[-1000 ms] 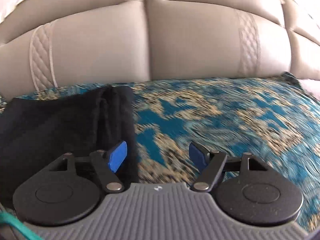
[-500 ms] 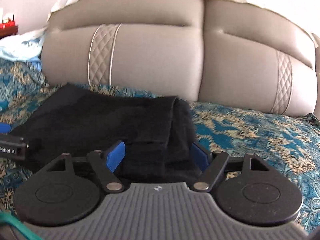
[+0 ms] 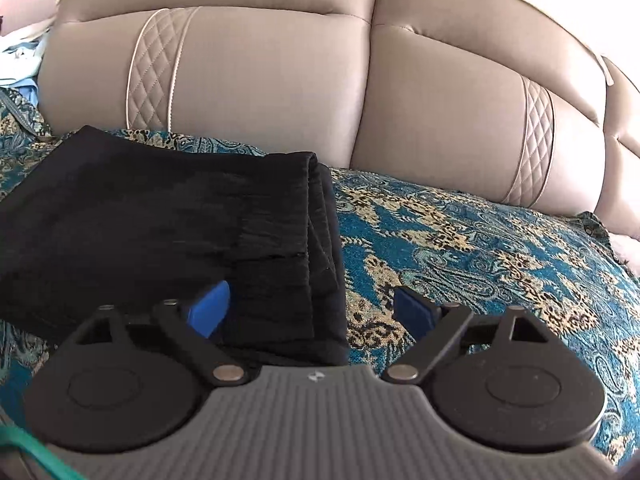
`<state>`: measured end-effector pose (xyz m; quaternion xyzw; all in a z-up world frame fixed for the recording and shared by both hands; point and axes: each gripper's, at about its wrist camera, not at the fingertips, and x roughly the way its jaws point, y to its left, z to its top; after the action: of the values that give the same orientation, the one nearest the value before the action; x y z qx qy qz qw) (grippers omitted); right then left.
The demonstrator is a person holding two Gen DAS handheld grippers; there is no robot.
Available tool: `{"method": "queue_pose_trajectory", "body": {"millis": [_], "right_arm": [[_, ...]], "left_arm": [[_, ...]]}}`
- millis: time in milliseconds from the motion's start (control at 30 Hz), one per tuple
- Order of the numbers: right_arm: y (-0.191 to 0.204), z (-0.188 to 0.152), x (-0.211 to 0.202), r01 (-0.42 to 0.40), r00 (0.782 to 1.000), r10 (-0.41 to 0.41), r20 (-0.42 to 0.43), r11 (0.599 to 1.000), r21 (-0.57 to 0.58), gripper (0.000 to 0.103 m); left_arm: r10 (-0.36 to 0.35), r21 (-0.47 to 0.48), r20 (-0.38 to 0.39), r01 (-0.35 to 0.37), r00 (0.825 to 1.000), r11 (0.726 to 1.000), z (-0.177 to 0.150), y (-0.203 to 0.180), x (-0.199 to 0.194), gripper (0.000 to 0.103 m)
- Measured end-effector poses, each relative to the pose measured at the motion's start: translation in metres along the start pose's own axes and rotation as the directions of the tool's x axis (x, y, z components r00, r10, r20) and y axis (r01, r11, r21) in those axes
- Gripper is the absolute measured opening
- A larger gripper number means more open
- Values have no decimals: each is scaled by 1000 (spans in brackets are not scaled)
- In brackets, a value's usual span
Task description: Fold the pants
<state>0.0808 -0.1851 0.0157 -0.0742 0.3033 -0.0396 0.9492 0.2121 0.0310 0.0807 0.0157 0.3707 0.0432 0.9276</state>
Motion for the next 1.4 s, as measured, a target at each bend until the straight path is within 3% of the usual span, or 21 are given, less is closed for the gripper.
{"method": "queue_pose_trajectory", "body": {"millis": [267, 467, 633, 833, 933, 1100, 1400], "right_arm": [[-32, -5, 15, -111, 991, 123, -43, 971, 214, 100], [-14, -7, -24, -100, 993, 91, 81, 988, 115, 100], [5, -13, -60, -150, 976, 137, 169, 986, 66, 103], [25, -32, -65, -206, 974, 194, 114, 973, 103, 103], [34, -38, -57, -185, 980, 180, 82, 981, 52, 103], [45, -49, -52, -158, 986, 158, 53, 987, -5, 103], [48, -52, -46, -162, 986, 161, 44, 987, 13, 103]], "left_arm": [[-23, -101, -44, 19, 999, 995, 1, 11, 3, 103], [-1, -75, -38, -2, 999, 997, -5, 7, -12, 103], [-17, -20, -4, 17, 1000, 1000, -14, -2, -29, 103], [-47, 35, -18, 47, 999, 998, -28, -15, -35, 103], [-21, 33, -53, 23, 998, 999, -37, -19, -28, 103], [-42, -17, -33, 42, 999, 999, -44, -12, -26, 103], [-52, -22, -10, 52, 999, 998, -46, -10, -24, 103]]}}
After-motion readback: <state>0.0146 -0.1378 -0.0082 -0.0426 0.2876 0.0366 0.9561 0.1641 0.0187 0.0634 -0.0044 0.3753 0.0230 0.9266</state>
